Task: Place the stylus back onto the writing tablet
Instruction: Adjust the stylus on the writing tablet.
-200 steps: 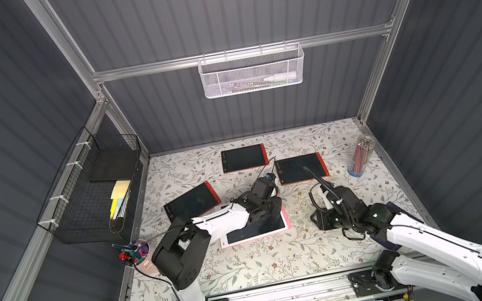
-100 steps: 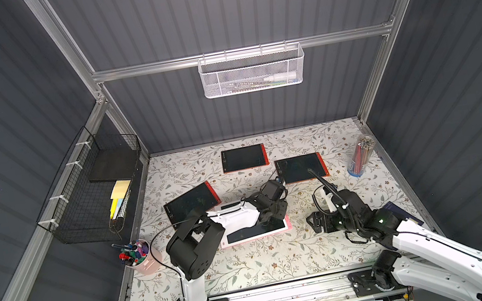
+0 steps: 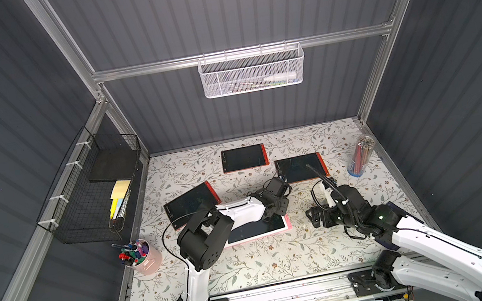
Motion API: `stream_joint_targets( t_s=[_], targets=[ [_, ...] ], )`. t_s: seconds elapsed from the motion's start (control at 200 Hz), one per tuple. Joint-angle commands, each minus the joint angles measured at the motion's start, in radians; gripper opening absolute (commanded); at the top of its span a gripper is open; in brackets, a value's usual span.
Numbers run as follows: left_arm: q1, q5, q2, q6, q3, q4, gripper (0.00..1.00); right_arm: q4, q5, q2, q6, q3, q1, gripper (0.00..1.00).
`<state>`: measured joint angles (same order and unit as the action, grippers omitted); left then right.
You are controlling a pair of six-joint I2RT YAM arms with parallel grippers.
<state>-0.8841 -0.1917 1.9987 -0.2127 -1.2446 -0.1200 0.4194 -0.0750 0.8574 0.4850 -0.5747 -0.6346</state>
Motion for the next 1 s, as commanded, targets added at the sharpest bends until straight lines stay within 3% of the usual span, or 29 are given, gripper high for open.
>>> stream_joint_targets(
  t_s=[0.0, 0.375, 0.59, 0.755, 0.895, 0.996],
  targets=[
    [-0.001, -0.036, 0.028, -0.001, -0.002, -0.084, 0.40, 0.008, -0.022, -0.003, -0.022, -0.020, 0.006, 0.99],
    [0.023, -0.051, 0.019, -0.065, 0.018, -0.105, 0.32, 0.005, -0.022, -0.003, -0.020, -0.016, 0.013, 0.98],
    [0.027, -0.052, -0.019, -0.071, -0.020, -0.104, 0.35, 0.007, -0.031, -0.005, -0.011, -0.027, 0.015, 0.98],
    [0.057, 0.090, -0.159, -0.078, -0.106, 0.016, 0.40, -0.018, 0.021, -0.057, -0.010, -0.057, 0.014, 0.98],
    [0.059, 0.100, -0.292, -0.082, -0.065, 0.106, 0.44, 0.095, 0.049, -0.102, -0.035, -0.126, 0.013, 0.99],
    [0.060, 0.088, -0.392, -0.096, 0.007, 0.158, 0.54, 0.110, 0.067, -0.156, -0.061, -0.139, 0.014, 0.99]
  ],
)
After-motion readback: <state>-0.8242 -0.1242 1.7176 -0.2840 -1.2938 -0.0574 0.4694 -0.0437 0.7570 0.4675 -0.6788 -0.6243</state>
